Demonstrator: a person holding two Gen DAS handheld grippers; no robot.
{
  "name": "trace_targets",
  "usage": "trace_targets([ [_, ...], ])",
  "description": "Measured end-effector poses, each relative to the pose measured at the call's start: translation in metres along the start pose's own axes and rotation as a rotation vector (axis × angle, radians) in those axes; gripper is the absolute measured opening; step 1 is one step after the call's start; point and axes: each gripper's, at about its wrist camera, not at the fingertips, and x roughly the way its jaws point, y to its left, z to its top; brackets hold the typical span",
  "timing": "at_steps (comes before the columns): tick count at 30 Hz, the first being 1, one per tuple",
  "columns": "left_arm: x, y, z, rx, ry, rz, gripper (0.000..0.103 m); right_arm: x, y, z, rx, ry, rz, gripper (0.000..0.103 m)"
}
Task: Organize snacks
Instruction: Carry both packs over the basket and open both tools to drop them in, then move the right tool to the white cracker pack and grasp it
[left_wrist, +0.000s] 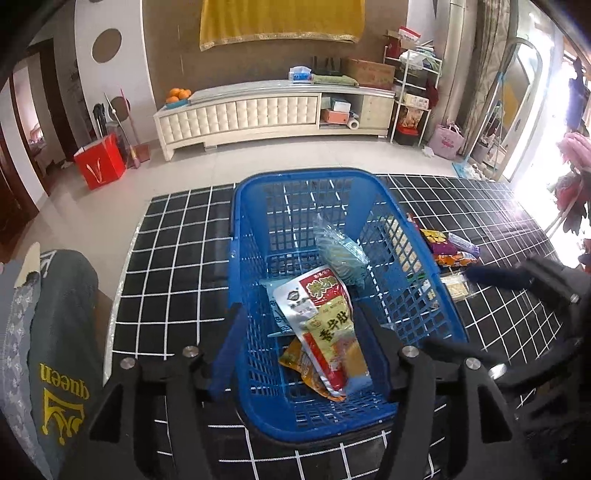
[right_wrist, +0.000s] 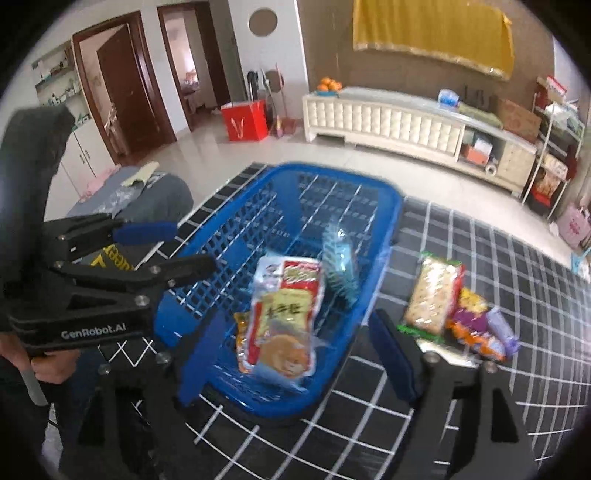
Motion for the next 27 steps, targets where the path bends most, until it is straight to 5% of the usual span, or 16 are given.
trace_targets([
  [7,-0.013,-0.032,0.012,0.043,-0.049,-0.003,0.067,-0.039,-0.052,-0.006,0.013,-0.051,-0.091,0.091],
  [19,0.023,-0.137,0.042,0.085,-0.019,-0.096,0.067,-0.053,-0.169,-0.035,0.111,0.004,-0.178,0.091],
  [27,0.051,-0.186,0.047,0.085,0.033,-0.122,0.067,-0.034,-0.206,-0.053,0.019,0.055,-0.083,0.091],
])
